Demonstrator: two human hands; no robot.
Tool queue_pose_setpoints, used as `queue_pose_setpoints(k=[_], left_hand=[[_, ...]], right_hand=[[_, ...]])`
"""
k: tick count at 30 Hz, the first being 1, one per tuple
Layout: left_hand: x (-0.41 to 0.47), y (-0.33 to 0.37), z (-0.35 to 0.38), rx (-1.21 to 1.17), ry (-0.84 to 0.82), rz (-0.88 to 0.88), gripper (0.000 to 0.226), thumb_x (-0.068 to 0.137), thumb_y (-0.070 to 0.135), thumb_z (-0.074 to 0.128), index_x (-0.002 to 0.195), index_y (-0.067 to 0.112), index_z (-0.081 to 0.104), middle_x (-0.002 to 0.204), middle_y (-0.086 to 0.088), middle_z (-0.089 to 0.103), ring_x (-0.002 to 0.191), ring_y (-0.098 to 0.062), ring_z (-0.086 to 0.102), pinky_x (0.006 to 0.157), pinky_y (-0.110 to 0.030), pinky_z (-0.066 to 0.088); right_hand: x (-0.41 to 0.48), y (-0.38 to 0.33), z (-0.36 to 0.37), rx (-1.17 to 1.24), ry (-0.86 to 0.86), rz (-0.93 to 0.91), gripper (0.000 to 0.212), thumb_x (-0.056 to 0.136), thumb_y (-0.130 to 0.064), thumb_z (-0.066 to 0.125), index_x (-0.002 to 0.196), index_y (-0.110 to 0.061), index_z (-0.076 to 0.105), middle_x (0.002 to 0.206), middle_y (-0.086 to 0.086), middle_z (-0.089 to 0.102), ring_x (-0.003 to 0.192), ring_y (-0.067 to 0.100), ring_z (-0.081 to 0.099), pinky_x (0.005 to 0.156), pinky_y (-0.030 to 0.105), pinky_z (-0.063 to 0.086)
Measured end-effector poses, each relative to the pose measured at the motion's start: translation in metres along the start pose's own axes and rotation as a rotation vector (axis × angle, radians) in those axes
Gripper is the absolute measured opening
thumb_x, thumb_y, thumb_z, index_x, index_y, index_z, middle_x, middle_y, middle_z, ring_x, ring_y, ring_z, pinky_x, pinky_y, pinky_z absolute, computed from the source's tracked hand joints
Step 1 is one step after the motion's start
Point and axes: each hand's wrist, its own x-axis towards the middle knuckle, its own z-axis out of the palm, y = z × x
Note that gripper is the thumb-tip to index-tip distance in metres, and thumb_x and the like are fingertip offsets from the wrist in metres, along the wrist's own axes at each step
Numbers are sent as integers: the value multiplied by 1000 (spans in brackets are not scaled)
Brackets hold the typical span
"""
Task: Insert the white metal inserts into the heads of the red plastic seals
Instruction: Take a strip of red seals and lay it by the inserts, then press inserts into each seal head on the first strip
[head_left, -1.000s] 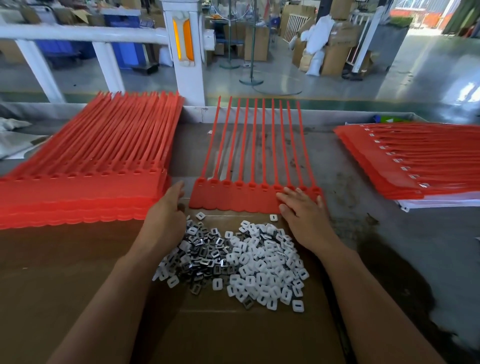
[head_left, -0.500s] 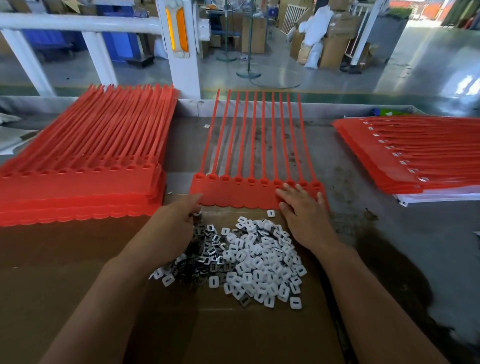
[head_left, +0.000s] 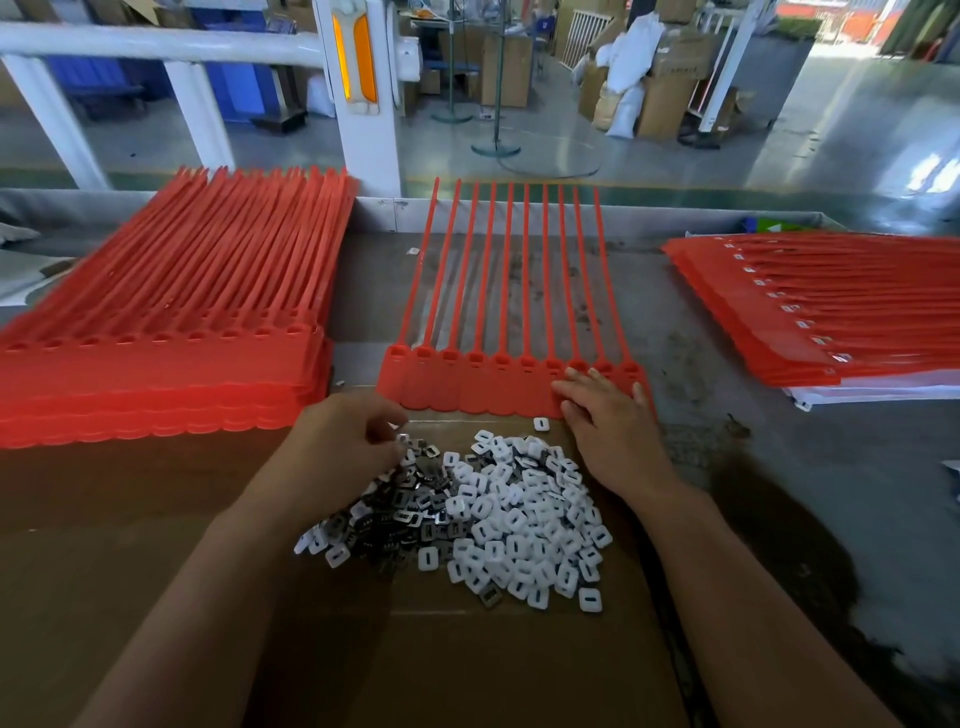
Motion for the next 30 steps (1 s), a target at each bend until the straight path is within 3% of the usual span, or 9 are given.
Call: queue_pose_setpoints(k=[2, 4, 7, 10, 15, 18, 22, 26, 30], left_hand=[[1, 2, 0, -17, 94, -5, 26, 84, 13, 63, 110, 18, 65, 84, 14, 62, 76, 5, 55, 60, -4, 34], [3, 3, 0, -38, 172, 2, 32, 88, 7, 55, 117, 17, 62, 103, 4, 65, 87, -1, 58, 72, -9, 40], [9, 4, 7, 59, 60, 35, 44, 93, 4, 44, 133, 18, 46, 139, -2, 45, 125, -16, 43, 100, -24, 31], [12, 0, 13, 174, -61, 38, 47, 93, 3, 38, 138, 18, 40, 149, 3, 31, 137, -14, 26, 111, -25, 18], [9, -4, 9, 266, -23, 45, 51, 86, -5, 40, 131, 17, 50, 142, 0, 43, 130, -18, 37, 106, -28, 27], [10, -2, 11, 210, 25, 50, 44, 92, 6, 40, 134, 20, 46, 138, -4, 45, 125, -19, 40, 99, -27, 31], [14, -6, 18, 210, -51, 35, 54, 96, 42, 31, 145, 21, 21, 155, 1, 8, 142, -13, 5, 112, -28, 5], [14, -9, 19, 230, -98, 28, 59, 94, 51, 25, 142, 16, 31, 153, -3, 18, 141, -14, 12, 112, -28, 10], [11, -4, 20, 285, -67, 52, 51, 96, 45, 30, 138, 18, 39, 150, -2, 27, 139, -15, 22, 110, -29, 18]], right_hand=[[0, -1, -1, 12, -6, -8, 37, 99, -22, 39, 134, -25, 47, 148, -7, 34, 140, 10, 20, 114, 35, -1], [0, -1, -2, 13, -21, -29, 37, 98, -20, 40, 134, -24, 47, 148, -7, 34, 140, 9, 20, 114, 33, 0], [-1, -2, -3, 21, -27, -56, 37, 98, -16, 41, 133, -24, 48, 147, -8, 36, 140, 9, 21, 113, 31, 1], [-1, -2, -3, 38, -31, -56, 37, 98, -15, 41, 133, -24, 49, 147, -8, 36, 140, 9, 21, 113, 30, 2], [0, -2, -5, 55, -32, -49, 36, 98, -14, 41, 131, -24, 51, 146, -7, 38, 139, 9, 22, 113, 30, 3], [1, -3, -5, 63, -25, -43, 36, 97, -12, 41, 130, -23, 53, 145, -6, 39, 139, 10, 24, 113, 31, 3], [1, -2, -5, 55, -23, -44, 36, 97, -12, 43, 129, -22, 54, 144, -6, 41, 138, 10, 26, 113, 31, 4], [-1, -4, -5, 34, -15, -39, 36, 97, -10, 42, 127, -22, 55, 143, -7, 43, 137, 10, 28, 113, 32, 6], [-3, -3, -8, 47, 29, -36, 36, 95, -6, 42, 122, -21, 61, 138, -6, 49, 135, 10, 33, 112, 30, 9]])
